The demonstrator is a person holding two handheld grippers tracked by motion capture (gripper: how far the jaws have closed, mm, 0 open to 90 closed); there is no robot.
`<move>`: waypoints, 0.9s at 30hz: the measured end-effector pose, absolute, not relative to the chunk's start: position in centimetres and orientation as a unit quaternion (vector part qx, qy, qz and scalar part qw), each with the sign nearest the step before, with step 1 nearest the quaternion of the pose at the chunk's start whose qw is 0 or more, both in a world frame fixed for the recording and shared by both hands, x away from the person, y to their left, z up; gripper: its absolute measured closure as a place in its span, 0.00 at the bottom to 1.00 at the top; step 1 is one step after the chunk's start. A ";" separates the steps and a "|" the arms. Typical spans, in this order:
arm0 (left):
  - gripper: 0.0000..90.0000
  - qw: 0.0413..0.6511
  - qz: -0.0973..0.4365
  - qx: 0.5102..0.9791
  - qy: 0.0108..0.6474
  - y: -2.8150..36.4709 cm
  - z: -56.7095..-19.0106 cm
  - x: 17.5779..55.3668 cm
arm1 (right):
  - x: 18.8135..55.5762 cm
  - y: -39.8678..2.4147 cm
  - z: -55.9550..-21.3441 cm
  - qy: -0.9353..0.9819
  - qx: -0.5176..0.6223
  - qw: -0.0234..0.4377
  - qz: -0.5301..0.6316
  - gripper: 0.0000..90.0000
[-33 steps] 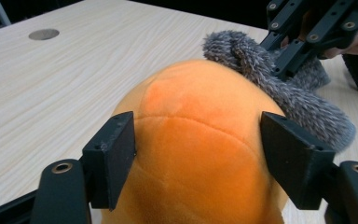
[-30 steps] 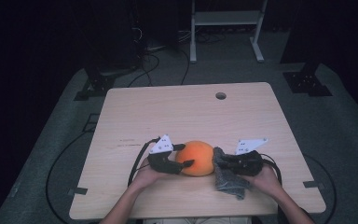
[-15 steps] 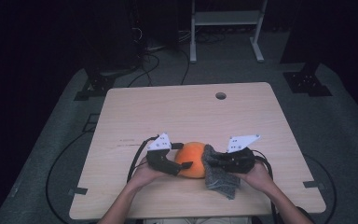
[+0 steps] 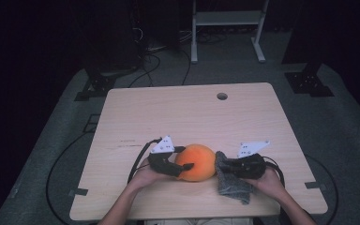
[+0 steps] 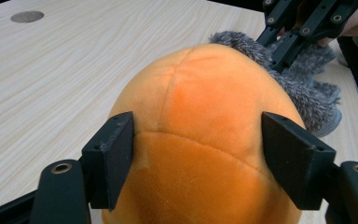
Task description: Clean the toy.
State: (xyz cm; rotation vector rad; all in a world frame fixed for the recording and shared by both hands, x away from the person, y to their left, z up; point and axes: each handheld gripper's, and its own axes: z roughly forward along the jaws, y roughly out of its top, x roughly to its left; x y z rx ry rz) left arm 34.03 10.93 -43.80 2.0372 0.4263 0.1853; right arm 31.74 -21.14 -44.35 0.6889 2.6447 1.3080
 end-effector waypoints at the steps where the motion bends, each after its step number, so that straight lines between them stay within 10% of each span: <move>1: 0.32 0.503 0.077 0.843 0.176 10.9 -43.8 34.0 | 31.6 -21.3 -44.2 0.869 0.229 0.054 0.436 0.87; 27: 0.33 0.498 0.121 0.853 0.102 9.3 -43.5 32.6 | 31.5 -21.0 -42.1 0.846 0.213 0.048 0.486 0.87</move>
